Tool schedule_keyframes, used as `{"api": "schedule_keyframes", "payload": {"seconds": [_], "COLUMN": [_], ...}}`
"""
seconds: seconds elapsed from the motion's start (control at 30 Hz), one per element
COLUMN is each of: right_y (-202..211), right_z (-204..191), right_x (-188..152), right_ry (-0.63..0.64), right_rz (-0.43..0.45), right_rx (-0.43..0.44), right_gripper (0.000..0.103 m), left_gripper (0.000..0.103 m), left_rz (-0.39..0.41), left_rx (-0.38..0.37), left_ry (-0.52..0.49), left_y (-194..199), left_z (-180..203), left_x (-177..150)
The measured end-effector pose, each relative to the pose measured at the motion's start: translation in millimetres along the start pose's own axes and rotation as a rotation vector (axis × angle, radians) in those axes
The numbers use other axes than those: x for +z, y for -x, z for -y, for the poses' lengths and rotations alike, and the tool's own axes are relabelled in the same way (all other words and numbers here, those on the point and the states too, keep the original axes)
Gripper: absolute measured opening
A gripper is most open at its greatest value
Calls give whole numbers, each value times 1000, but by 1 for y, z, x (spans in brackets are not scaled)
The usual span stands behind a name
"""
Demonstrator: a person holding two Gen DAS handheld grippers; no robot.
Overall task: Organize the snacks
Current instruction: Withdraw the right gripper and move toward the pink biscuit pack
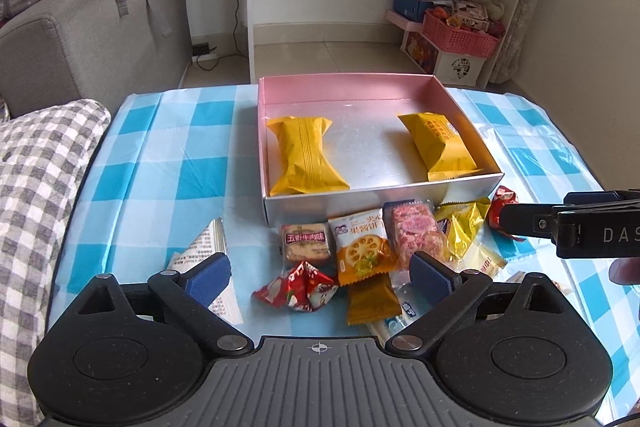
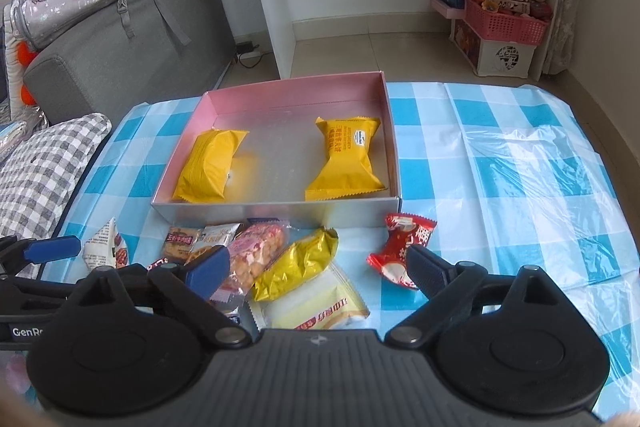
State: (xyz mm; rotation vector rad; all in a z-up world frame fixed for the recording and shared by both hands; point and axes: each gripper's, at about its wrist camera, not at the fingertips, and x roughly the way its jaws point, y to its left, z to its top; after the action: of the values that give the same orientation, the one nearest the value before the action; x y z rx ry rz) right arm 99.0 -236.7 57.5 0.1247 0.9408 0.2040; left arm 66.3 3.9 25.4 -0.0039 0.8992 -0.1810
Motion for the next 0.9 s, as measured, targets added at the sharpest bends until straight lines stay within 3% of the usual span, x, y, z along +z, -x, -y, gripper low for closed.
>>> {"api": "schedule_keyframes", "payload": {"seconds": [0.47,0.9], "right_y": [-1,-7], "right_z": [0,5], "right_x": [-31,-42], "right_ry": [7,29], "right_rz": [-37,-112], "right_rx": [47,19], "right_gripper": [97,97], "left_gripper": [98,98], "left_rz": [-18,17], "left_rx": [-2,67], "left_ry": [78,-23], "left_y": [3,-8], "left_z": [-27,-58], "left_x": [-42,-63]}}
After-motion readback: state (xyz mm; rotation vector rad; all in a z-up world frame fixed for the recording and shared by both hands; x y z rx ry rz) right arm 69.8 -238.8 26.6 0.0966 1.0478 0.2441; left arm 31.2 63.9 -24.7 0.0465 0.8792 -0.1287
